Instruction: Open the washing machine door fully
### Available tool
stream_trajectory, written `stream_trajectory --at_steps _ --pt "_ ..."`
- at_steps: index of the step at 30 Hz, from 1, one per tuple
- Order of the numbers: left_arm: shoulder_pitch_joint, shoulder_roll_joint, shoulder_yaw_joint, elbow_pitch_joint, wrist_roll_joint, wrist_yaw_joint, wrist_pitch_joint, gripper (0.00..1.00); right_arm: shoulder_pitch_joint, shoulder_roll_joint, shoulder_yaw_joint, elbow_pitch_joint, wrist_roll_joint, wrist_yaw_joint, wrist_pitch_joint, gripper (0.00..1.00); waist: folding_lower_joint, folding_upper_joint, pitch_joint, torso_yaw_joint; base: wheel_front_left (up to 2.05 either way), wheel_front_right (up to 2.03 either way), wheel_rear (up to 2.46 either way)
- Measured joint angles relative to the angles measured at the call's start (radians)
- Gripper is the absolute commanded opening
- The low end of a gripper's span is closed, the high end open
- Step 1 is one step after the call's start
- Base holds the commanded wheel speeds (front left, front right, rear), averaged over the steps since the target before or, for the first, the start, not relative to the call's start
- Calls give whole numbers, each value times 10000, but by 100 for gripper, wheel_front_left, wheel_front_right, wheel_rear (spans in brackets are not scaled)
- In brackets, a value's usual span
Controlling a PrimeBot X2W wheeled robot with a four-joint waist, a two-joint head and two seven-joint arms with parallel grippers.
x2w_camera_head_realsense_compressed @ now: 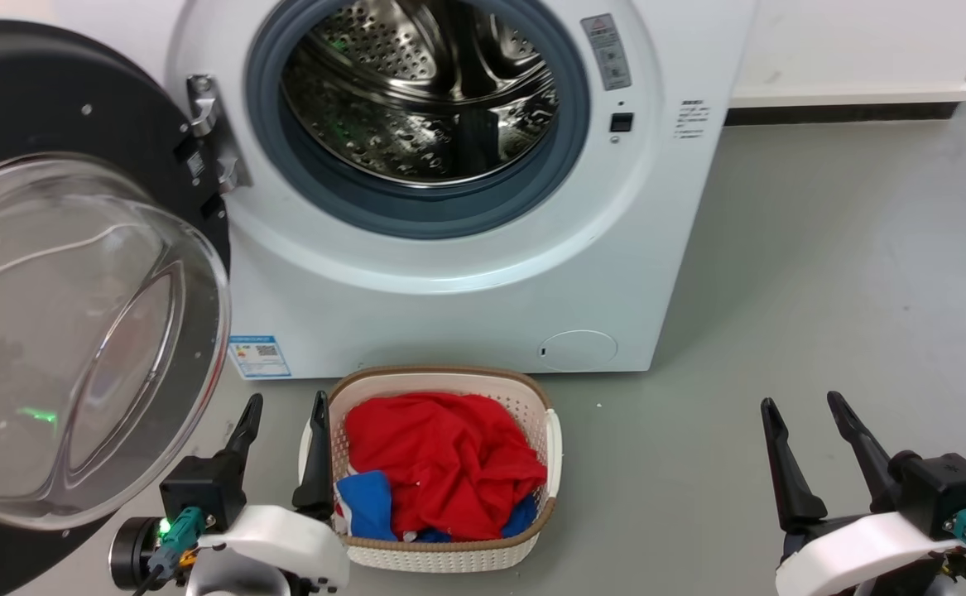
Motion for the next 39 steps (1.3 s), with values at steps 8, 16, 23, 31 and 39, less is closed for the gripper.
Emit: stream_trajectory --at_steps 8,16,23,31,39 --pt "474 339 199 502 224 326 -261 100 192 2 15 -8 -42 0 -92 100 0 0 -295 -220 0 0 0" --pt "677 585 98 525 414 336 -374 100 377 2 29 -44 -98 0 -92 100 0 0 -496 -125 0 0 0" --pt "726 696 81 506 410 280 -376 100 412 2 2 -90 -111 0 -92 100 -1 0 -534 -110 0 0 0" --pt "724 715 81 477 313 278 -405 100 429 2 27 -111 -104 2 -92 100 0 0 -497 -117 0 0 0" --pt "687 736 67 516 238 251 -420 100 473 2 27 -121 -94 2 -92 100 1 0 -485 -78 0 0 0"
